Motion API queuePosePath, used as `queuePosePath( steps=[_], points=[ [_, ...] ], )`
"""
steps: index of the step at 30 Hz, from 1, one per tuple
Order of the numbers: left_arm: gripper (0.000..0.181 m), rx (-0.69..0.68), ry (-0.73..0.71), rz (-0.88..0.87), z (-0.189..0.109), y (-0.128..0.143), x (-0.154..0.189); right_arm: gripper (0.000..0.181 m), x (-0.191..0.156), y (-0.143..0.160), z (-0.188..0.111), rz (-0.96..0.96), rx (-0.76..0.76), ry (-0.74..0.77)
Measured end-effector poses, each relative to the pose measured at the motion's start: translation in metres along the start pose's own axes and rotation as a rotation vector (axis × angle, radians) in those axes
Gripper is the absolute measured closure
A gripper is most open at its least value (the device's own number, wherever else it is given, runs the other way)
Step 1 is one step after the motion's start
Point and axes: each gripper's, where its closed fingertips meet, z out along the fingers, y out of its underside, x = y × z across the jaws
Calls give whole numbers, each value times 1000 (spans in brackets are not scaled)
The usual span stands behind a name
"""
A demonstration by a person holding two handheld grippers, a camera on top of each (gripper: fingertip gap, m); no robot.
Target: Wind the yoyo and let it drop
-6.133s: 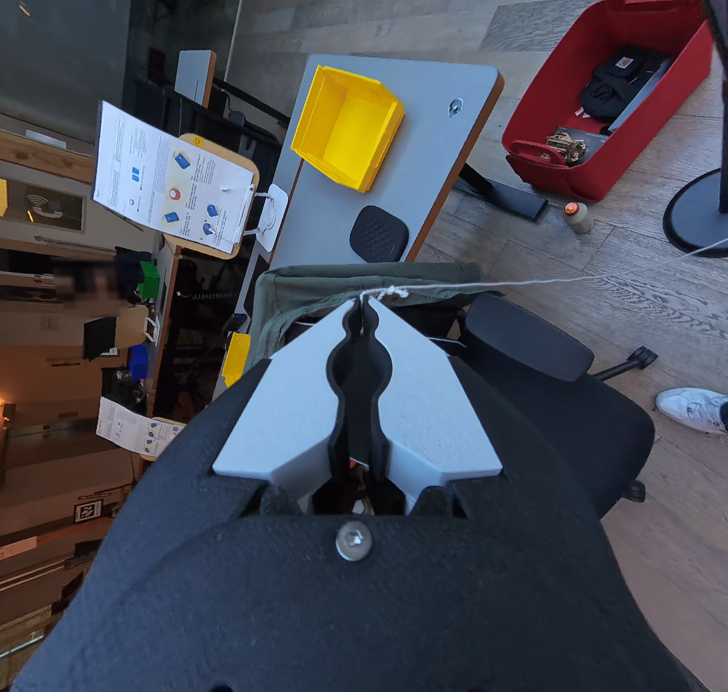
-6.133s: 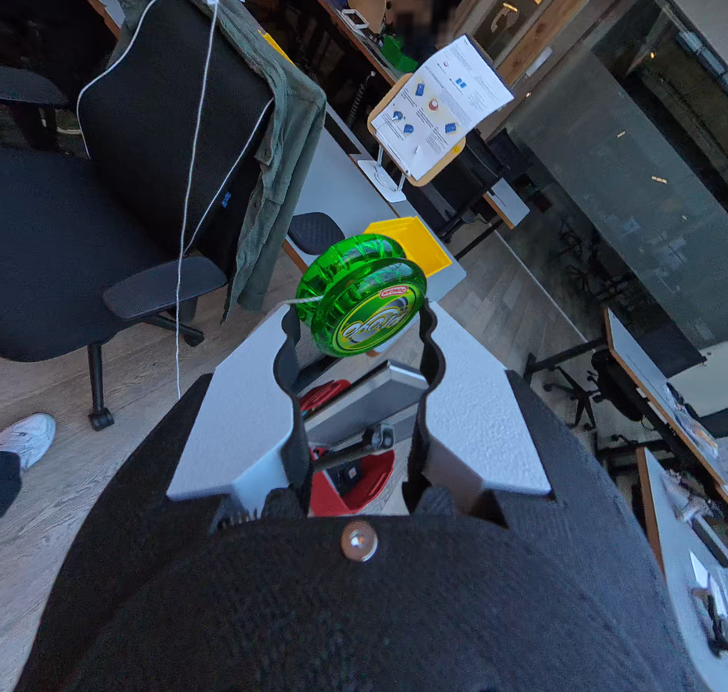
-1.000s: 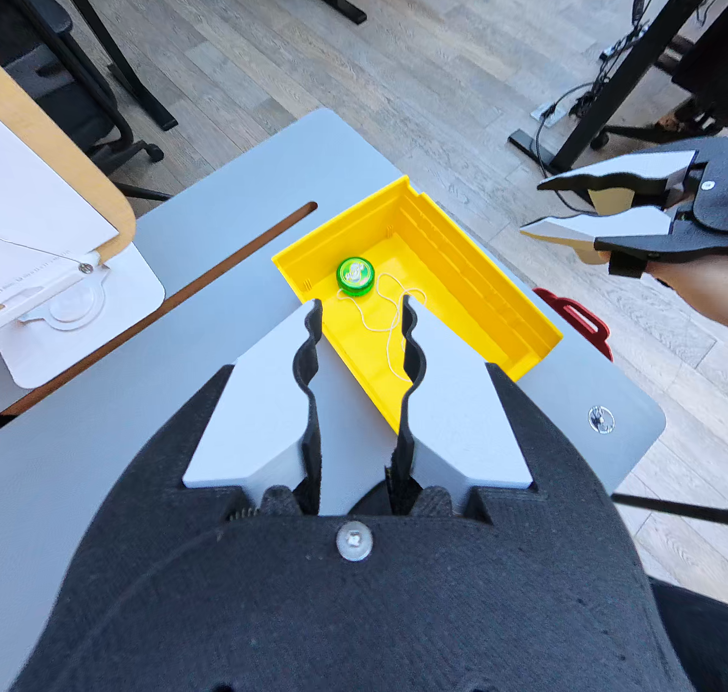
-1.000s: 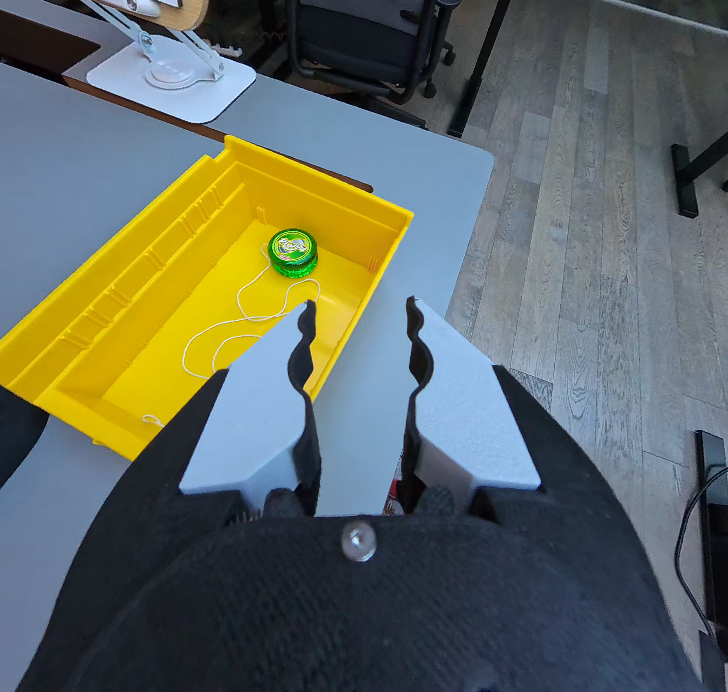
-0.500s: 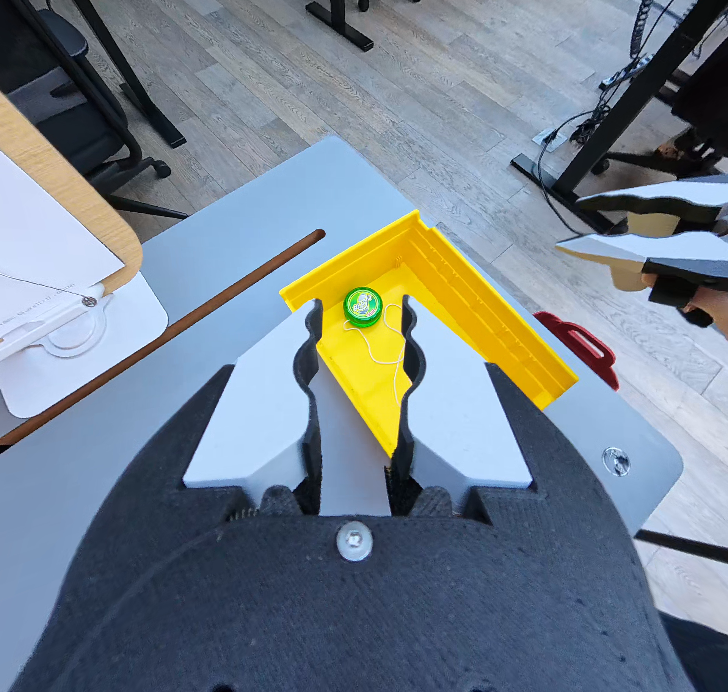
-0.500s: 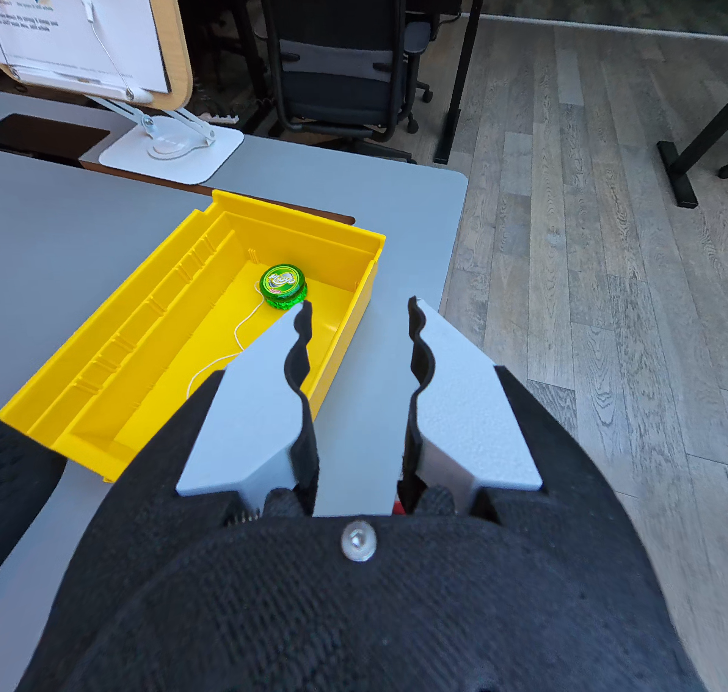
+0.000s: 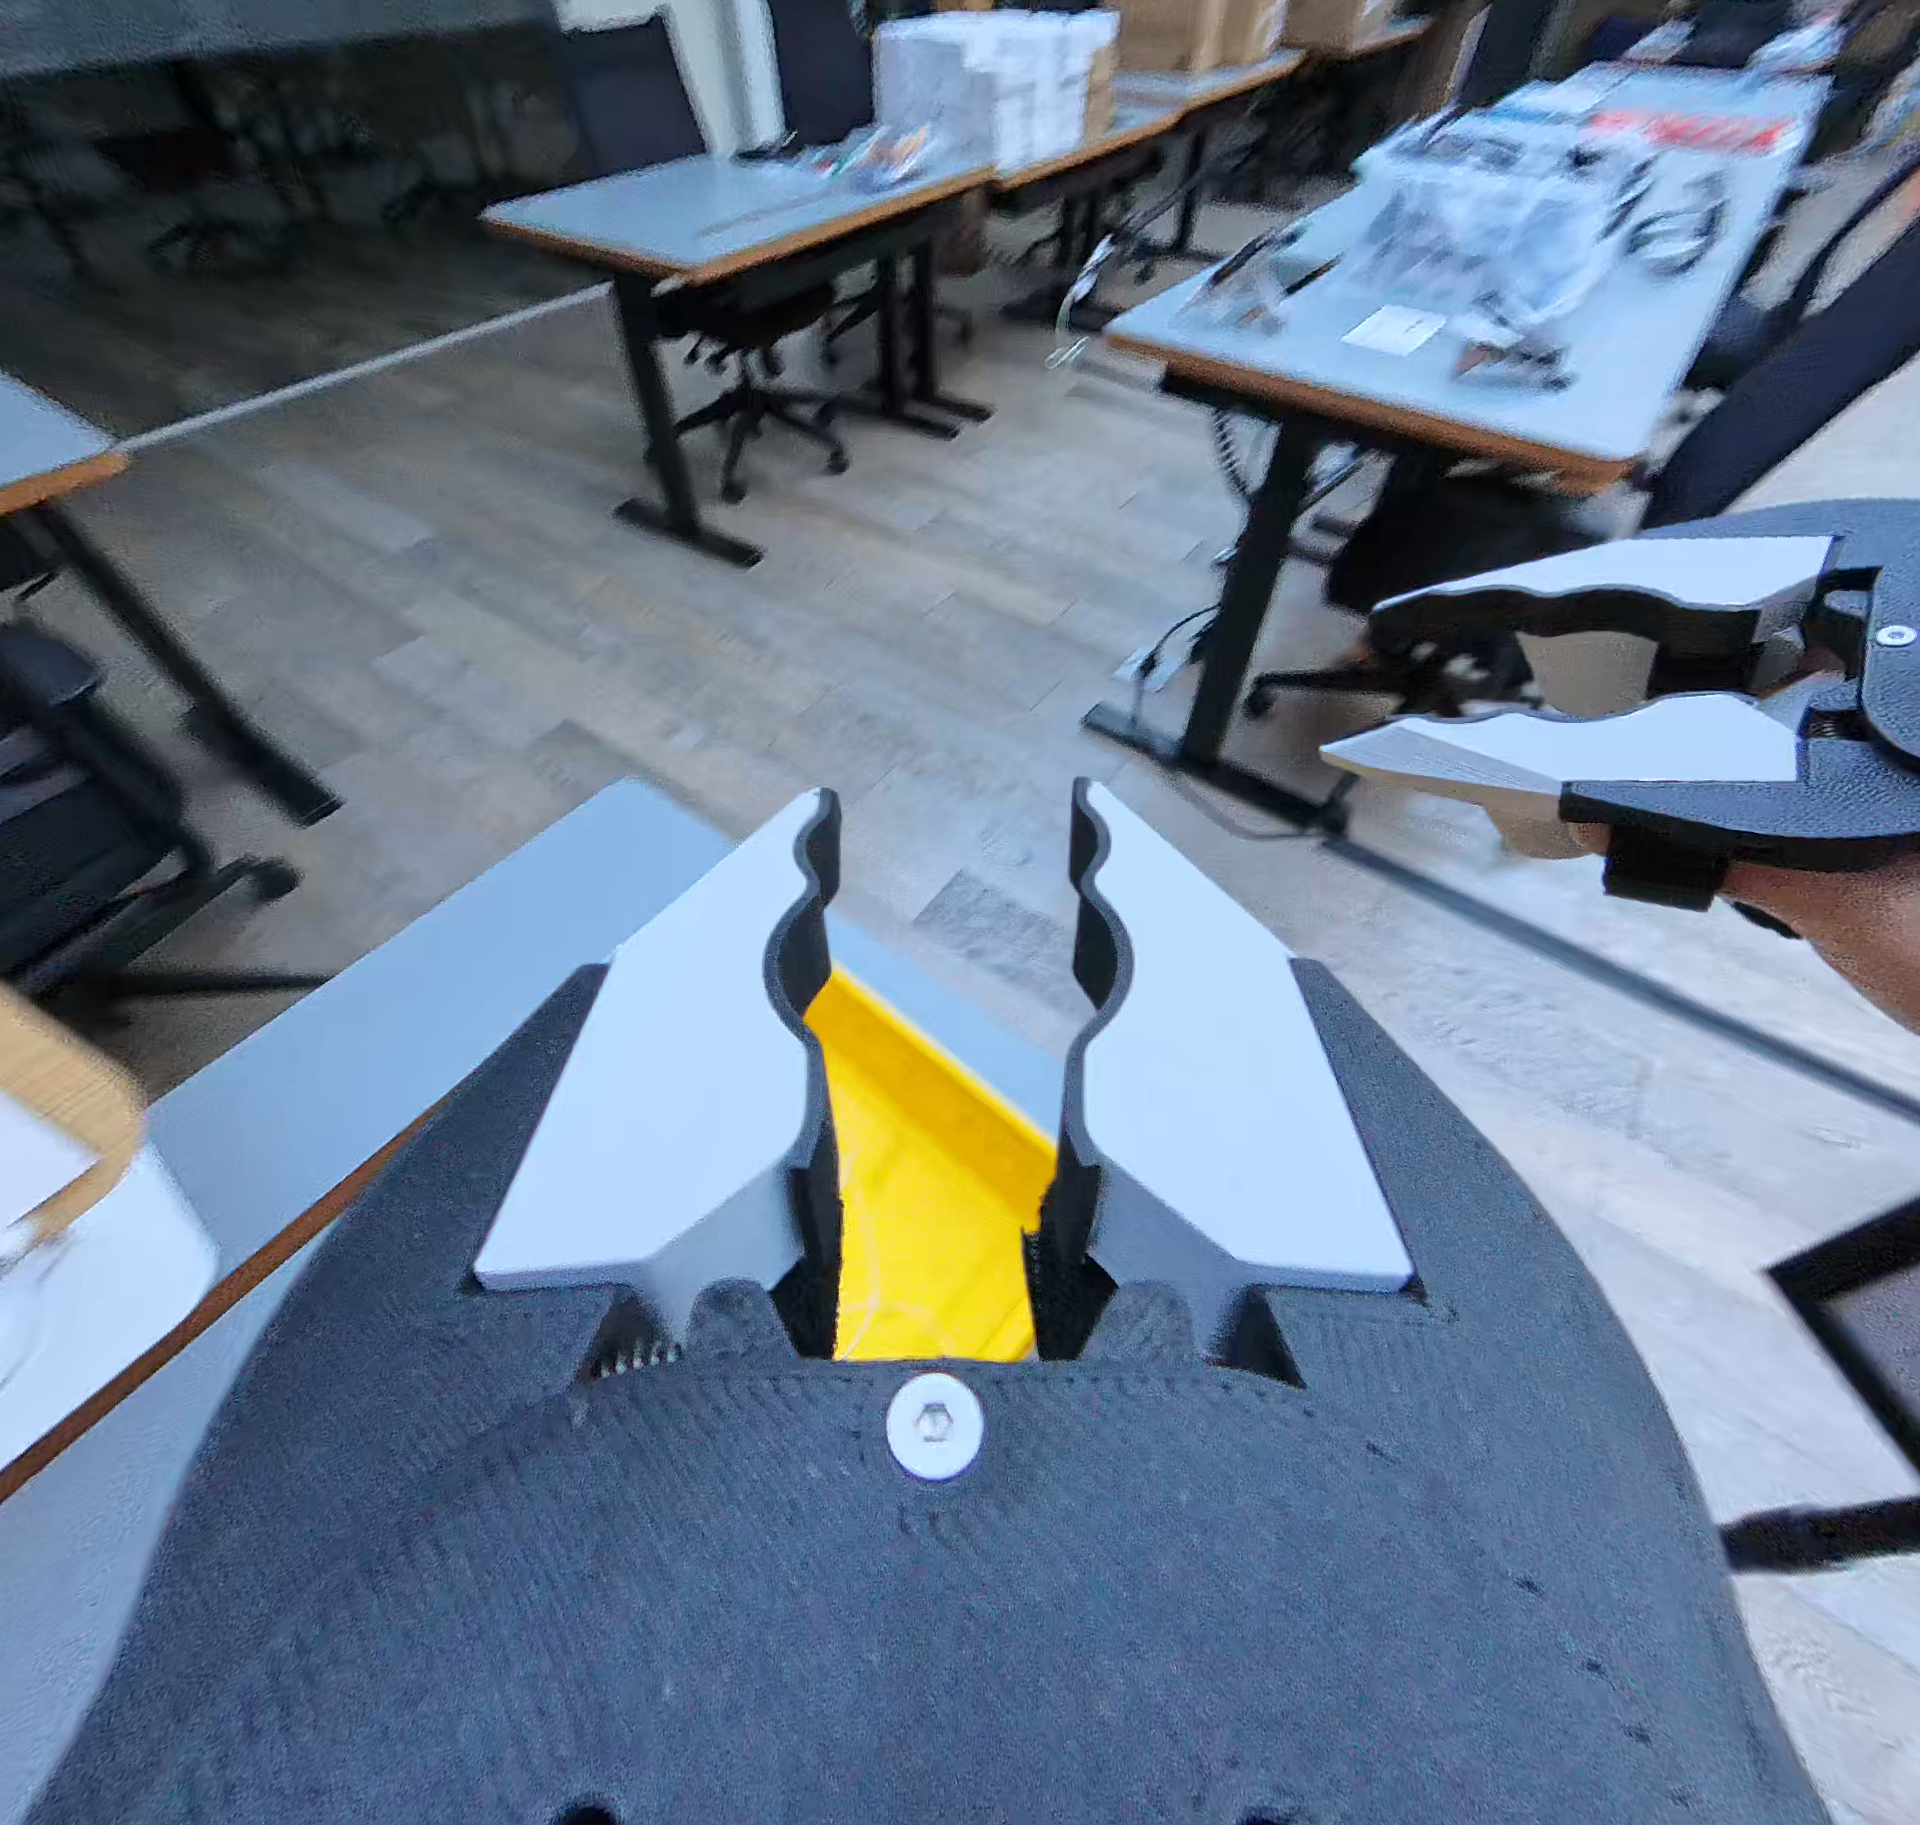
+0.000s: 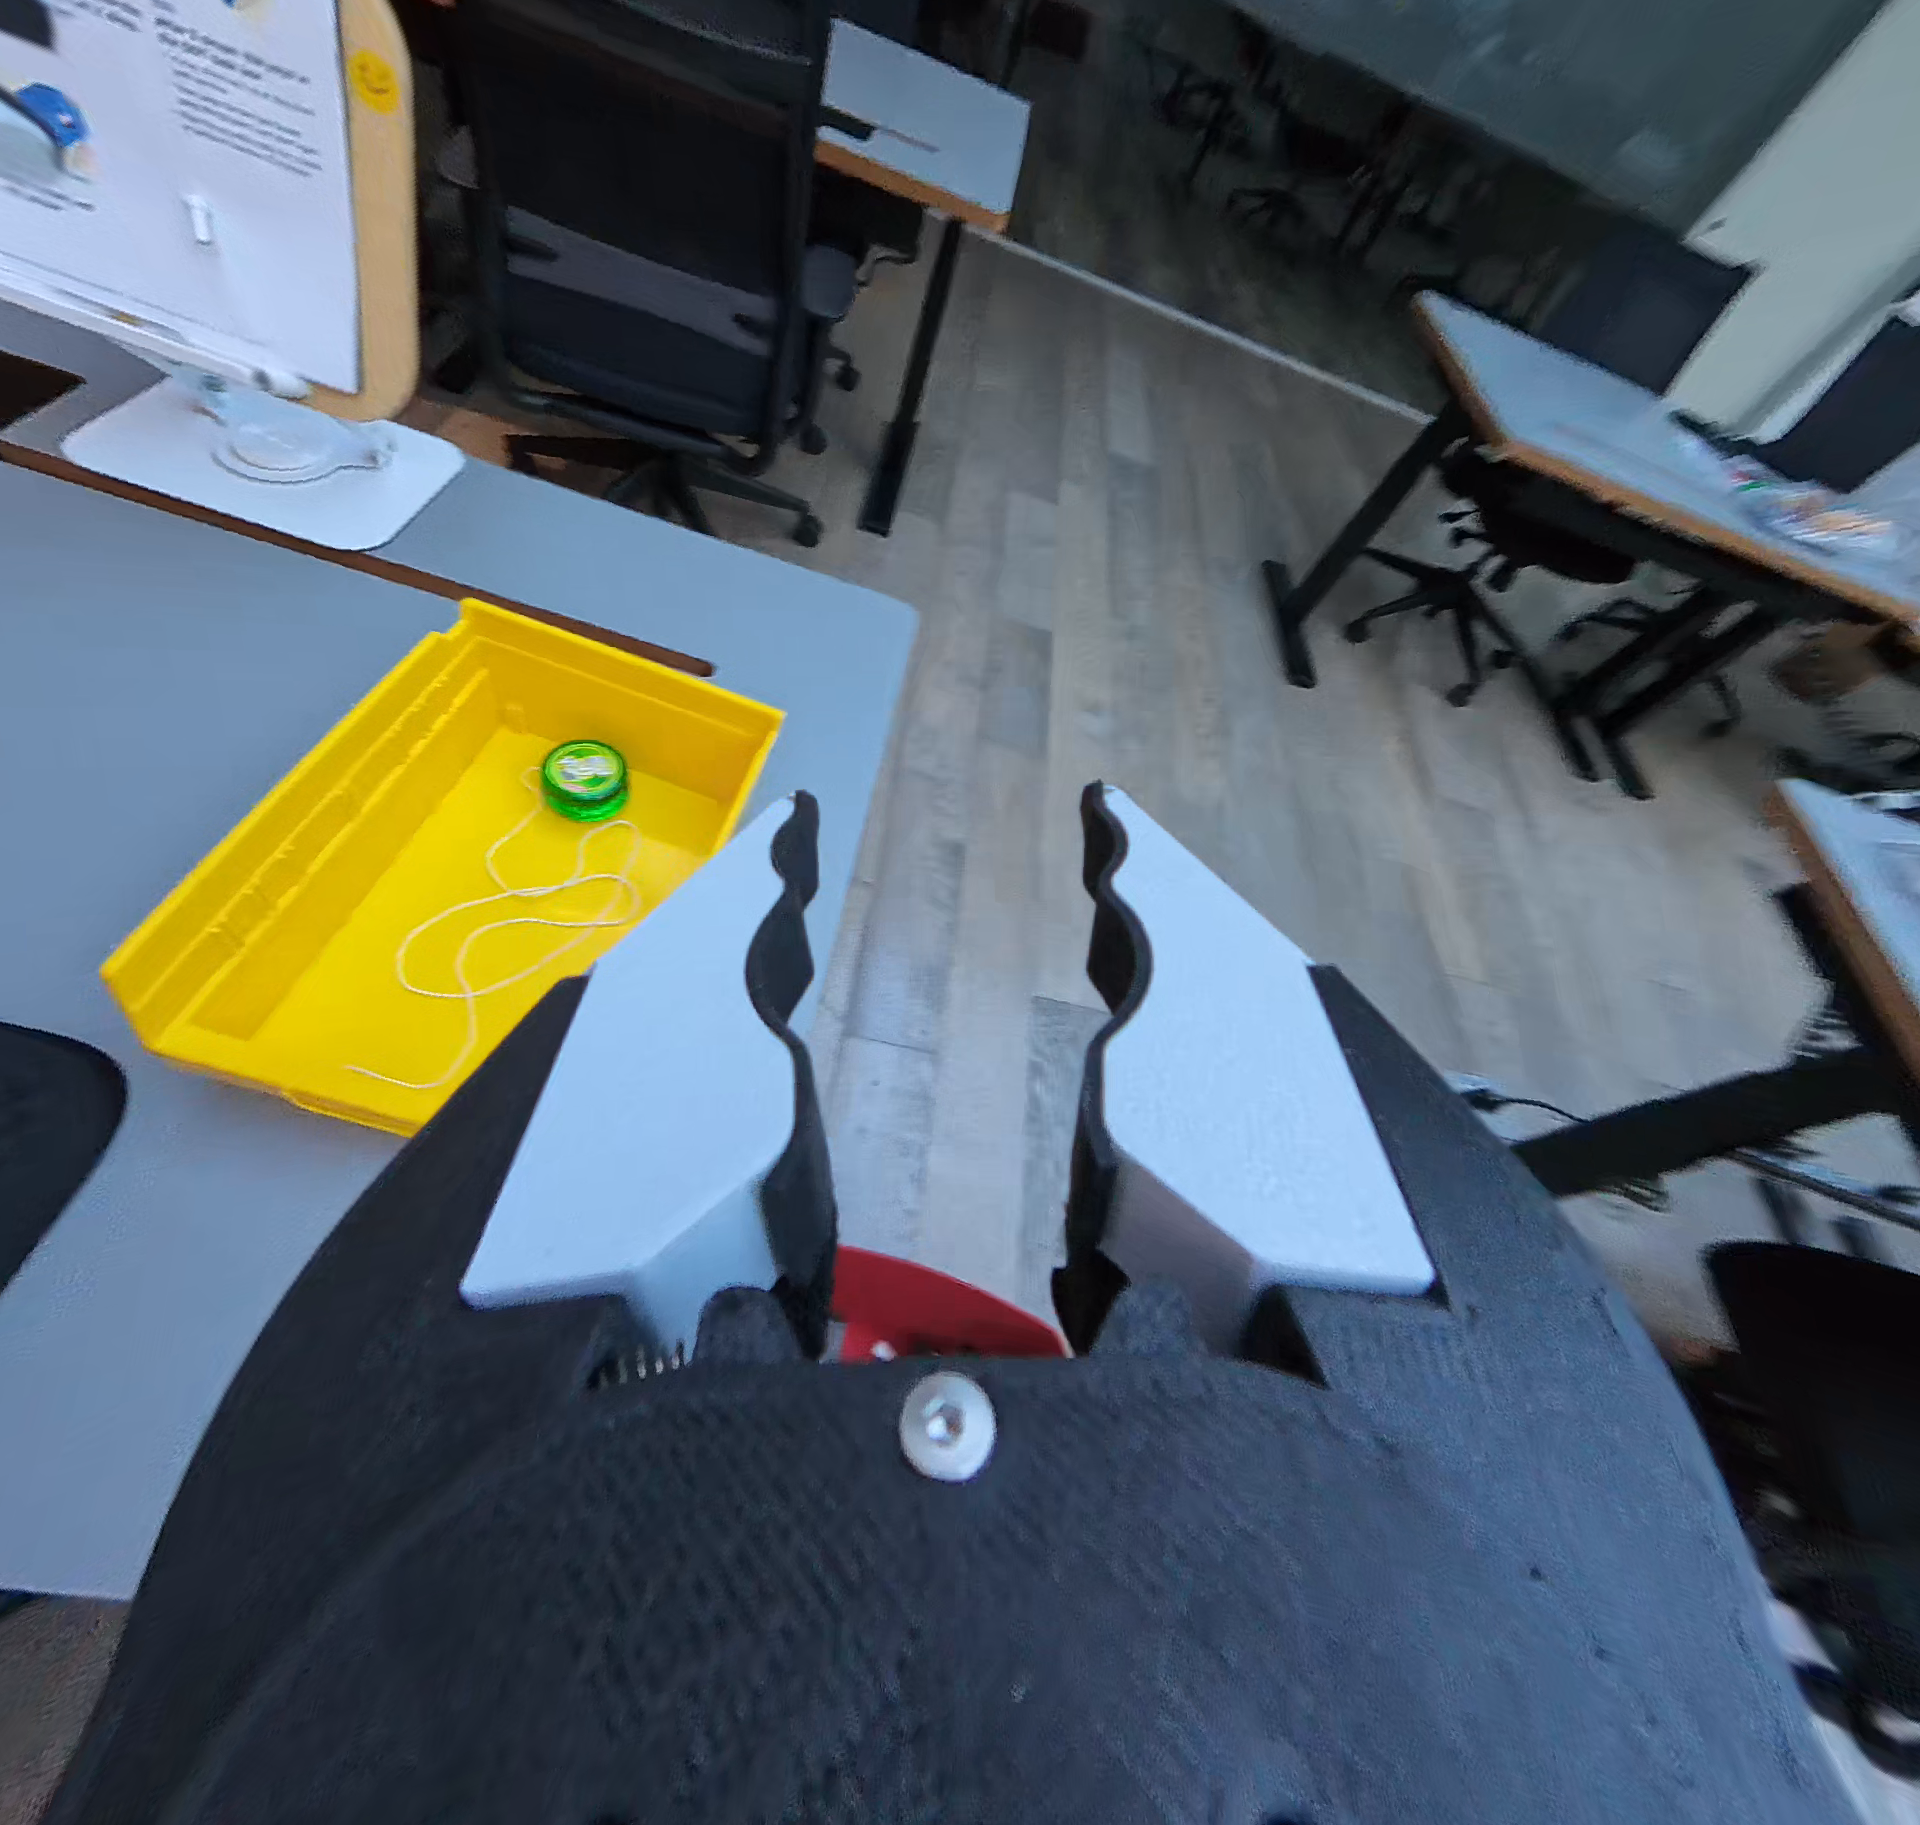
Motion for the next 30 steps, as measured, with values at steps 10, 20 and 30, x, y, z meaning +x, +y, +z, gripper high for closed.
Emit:
queuePosePath(
  steps=[10,20,30],
  points=[
    [127,223,586,234,-22,-100,368,122,162,11,-372,-16,-19,596],
    [121,464,1433,422,-285,-59,841,121,41,196,-947,169,-355,1615],
    [113,304,2010,552,-589,254,976,107,-392,336,-1144,384,-573,2285]
  ],
)
